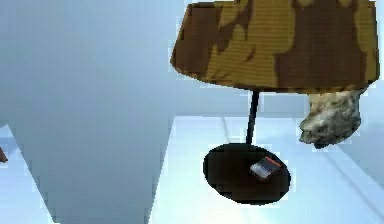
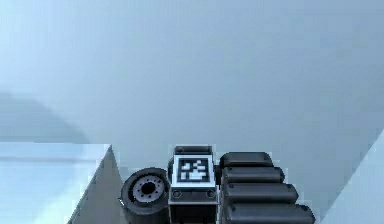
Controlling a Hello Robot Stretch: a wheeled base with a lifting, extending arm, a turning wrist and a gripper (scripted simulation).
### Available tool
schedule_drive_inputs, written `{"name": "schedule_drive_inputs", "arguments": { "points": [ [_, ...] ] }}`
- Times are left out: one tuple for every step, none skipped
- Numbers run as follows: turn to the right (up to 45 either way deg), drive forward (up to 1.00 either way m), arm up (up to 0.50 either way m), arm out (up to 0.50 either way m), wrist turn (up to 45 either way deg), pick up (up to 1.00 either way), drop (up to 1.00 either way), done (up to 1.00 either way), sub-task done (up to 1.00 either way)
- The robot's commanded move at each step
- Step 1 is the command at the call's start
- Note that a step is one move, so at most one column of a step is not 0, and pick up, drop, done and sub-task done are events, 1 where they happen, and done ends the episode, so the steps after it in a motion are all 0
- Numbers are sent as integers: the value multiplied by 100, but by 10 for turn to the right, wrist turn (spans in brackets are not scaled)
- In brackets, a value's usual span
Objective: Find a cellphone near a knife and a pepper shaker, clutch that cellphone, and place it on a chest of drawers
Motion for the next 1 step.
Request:
{"name": "schedule_drive_inputs", "arguments": {
  "points": [
    [450,0,0,0,0,0,0,0,0]
  ]
}}
